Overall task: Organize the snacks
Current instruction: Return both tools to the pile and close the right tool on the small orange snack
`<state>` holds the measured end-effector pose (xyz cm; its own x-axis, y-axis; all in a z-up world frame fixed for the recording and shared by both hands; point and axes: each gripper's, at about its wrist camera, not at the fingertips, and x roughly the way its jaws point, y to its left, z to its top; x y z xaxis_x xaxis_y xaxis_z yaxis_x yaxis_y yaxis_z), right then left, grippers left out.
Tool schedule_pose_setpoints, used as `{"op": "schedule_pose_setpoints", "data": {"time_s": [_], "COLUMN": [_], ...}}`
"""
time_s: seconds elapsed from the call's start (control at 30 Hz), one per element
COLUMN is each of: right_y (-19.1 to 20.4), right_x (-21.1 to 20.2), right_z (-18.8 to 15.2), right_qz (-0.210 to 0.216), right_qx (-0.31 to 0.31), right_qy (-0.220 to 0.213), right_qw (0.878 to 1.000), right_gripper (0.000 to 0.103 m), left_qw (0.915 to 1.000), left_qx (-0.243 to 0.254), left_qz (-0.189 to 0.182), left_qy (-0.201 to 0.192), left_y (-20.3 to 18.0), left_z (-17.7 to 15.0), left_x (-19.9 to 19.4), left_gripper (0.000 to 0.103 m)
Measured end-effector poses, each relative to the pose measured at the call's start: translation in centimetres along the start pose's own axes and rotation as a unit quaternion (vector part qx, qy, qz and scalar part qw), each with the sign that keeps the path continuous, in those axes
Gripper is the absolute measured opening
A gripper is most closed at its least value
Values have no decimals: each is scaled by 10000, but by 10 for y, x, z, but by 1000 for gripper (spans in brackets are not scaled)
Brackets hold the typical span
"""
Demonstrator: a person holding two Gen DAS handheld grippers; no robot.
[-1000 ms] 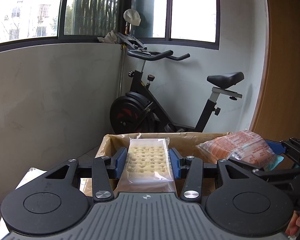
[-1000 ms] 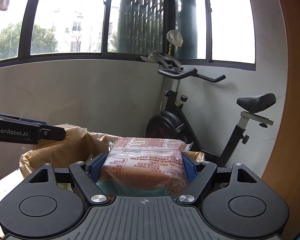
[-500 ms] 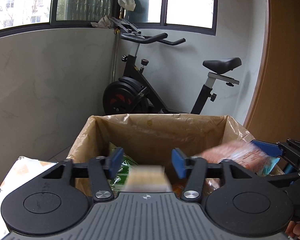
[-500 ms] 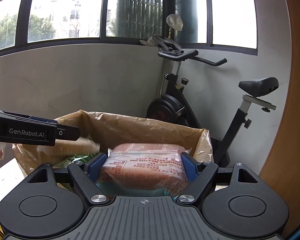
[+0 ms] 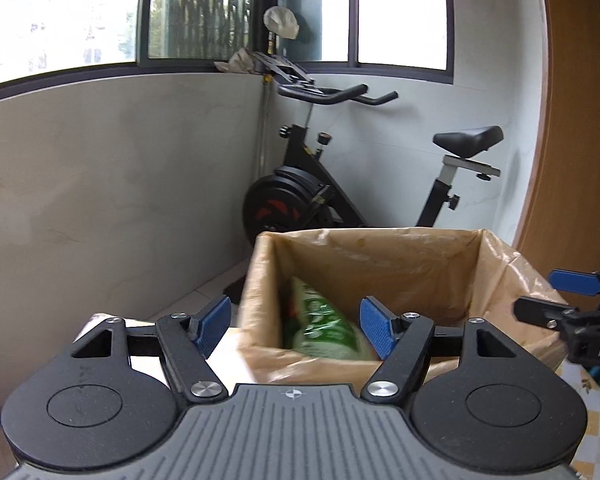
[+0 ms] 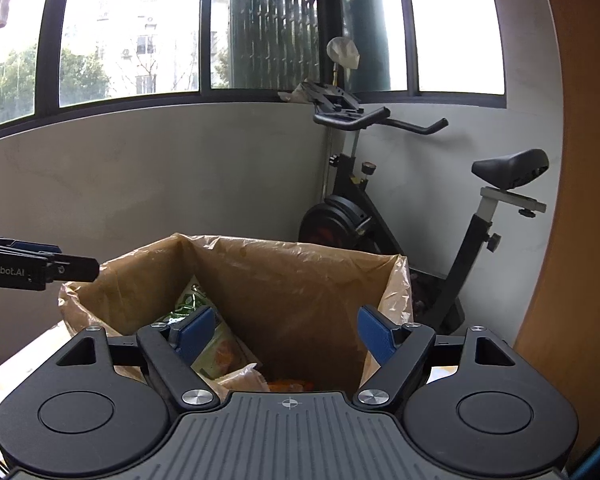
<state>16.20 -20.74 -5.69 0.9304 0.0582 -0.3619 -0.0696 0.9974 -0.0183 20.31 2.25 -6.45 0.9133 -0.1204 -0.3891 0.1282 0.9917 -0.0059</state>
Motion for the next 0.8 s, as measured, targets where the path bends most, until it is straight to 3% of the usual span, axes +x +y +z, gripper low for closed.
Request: {"op": "schedule_pose_setpoints", "data": {"time_s": [0.37,0.63,0.8], "right_y": [3,-3,-7], "right_x": [-42,-64,-70], "right_z": [-25,-65,-106], "right_qz": [271,251,-49], "right_qx": [343,585,665], "right_qy": [-45,25,286], "right_qw": [9990,9980,9974], "right_gripper": [75,75,72], "left_qw": [9990,9991,9990], "left_qx": [-97,-211,-294], "left_qz": [402,288,171], "left_qy": [149,213,286], "left_y": [46,46,35], "left_z": [-36,-76,-101], "left_x": [-51,-67,-64], "left_gripper": [74,74,74]}}
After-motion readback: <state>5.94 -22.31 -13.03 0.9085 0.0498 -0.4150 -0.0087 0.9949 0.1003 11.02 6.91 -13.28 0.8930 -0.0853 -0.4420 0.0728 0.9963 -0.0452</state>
